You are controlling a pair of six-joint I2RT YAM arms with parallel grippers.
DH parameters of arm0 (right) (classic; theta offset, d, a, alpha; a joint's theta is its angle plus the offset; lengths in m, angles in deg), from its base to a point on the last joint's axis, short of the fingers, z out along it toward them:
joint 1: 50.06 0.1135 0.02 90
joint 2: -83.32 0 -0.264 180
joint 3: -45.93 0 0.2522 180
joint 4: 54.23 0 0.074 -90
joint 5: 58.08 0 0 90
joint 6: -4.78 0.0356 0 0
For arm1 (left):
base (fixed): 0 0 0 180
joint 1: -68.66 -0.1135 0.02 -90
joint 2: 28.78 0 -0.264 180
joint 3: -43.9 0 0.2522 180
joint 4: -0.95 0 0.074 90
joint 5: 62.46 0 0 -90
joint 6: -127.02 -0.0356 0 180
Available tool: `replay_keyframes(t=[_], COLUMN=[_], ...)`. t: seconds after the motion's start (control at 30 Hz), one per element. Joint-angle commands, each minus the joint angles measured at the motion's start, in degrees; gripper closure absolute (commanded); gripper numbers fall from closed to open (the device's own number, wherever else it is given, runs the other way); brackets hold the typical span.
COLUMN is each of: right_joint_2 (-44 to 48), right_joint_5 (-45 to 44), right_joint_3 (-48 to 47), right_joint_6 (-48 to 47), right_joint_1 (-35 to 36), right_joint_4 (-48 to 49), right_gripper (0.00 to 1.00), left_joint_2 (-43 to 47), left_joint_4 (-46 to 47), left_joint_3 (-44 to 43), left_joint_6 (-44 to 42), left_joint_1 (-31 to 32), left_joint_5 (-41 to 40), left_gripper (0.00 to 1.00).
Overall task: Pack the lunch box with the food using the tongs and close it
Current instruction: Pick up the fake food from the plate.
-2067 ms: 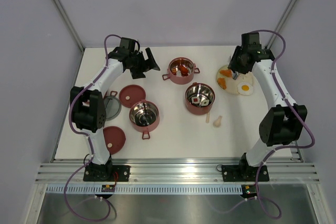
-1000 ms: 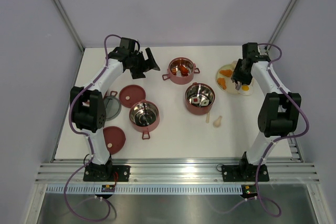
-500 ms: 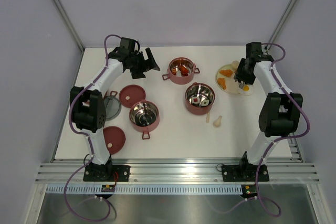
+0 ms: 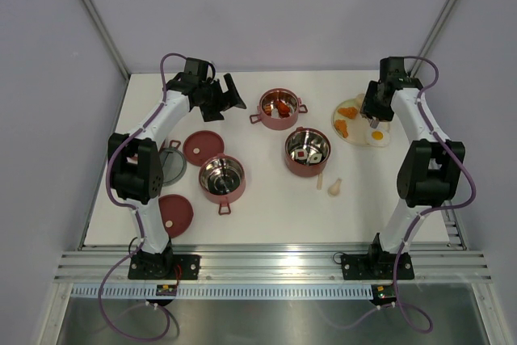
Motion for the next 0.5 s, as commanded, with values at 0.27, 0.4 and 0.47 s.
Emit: replay_keyframes(t=[0.27,0.4,0.47], right_joint_2=[-3.7,-3.1,-2.1], right_joint_5=[1.8,1.5,1.3], right_joint_3=[-2.9,-1.7,-0.9], right_joint_6=[-3.5,-3.3,-2.9], right_joint_1=[-1.0,-1.1,-1.1], right_joint_4=[-0.1,0.1,0.0], right_gripper=[0.43,0.45,0.46], left_joint_2=[0.0,0.1,0.2], left_joint_4=[0.9,0.9,0.9], left_joint_3=[-1.5,-1.3,-1.2], left_joint_6=[-0.5,-0.7,-0.7], left_joint_1=[-0.1,-0.2,-0.2], left_joint_5=[1.5,1.5,1.3], left_gripper=[0.04,0.04,0.04])
